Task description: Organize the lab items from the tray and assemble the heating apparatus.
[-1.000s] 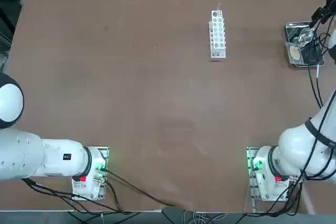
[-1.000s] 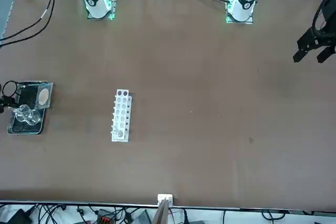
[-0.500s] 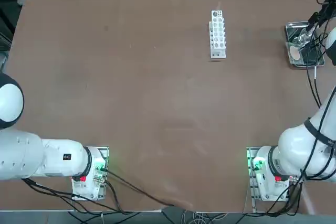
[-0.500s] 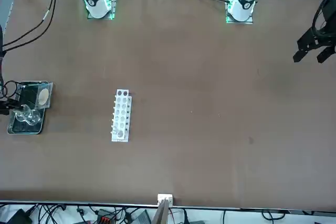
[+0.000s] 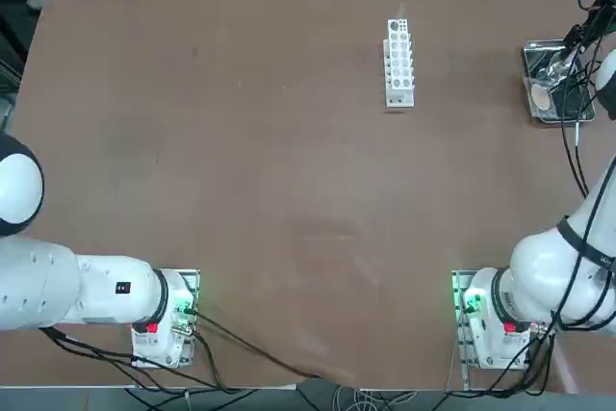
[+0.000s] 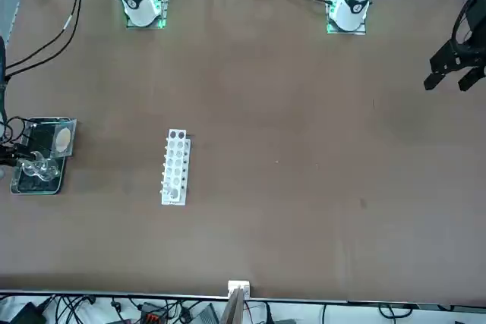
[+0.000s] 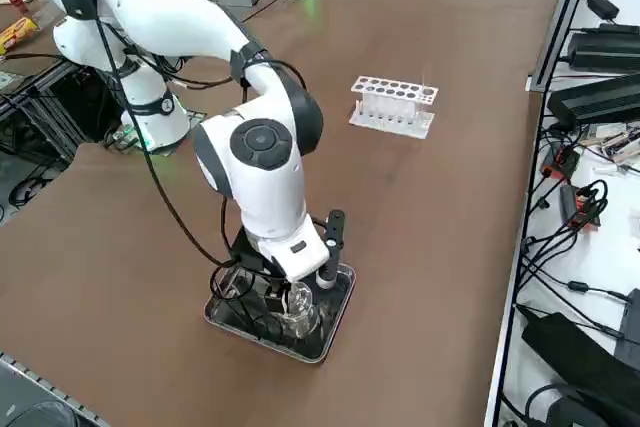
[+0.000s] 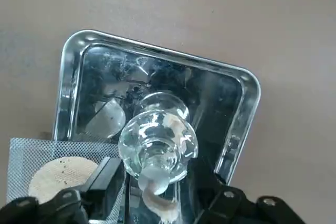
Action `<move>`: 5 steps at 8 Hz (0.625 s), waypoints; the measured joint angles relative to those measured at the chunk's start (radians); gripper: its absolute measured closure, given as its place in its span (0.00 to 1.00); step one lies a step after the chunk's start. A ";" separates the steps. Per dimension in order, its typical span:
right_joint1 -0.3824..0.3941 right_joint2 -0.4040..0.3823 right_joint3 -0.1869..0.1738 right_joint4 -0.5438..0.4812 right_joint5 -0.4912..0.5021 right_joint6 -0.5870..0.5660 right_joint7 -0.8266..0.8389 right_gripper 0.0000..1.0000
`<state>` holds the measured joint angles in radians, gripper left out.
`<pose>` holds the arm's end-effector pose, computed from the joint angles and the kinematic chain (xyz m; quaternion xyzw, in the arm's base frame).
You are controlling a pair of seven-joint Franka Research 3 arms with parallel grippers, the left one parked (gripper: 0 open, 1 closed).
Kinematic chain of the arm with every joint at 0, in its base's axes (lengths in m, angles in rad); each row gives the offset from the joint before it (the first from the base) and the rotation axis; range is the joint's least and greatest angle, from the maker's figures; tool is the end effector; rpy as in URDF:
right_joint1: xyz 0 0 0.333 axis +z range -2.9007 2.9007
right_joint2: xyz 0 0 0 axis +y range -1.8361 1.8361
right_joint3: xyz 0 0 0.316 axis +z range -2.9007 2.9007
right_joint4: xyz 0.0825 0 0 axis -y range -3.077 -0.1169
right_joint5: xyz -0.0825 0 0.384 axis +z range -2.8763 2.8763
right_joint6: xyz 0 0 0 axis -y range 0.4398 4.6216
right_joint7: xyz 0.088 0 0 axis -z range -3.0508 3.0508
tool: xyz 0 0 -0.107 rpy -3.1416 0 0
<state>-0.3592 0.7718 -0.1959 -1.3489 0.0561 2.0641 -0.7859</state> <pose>0.6398 -0.3568 0.2671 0.9907 0.1268 -0.0442 0.0215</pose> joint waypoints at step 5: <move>0.000 0.012 0.000 0.000 -0.001 0.000 -0.003 0.36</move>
<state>-0.3592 0.7841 -0.1958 -1.3489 0.0554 2.0641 -0.7884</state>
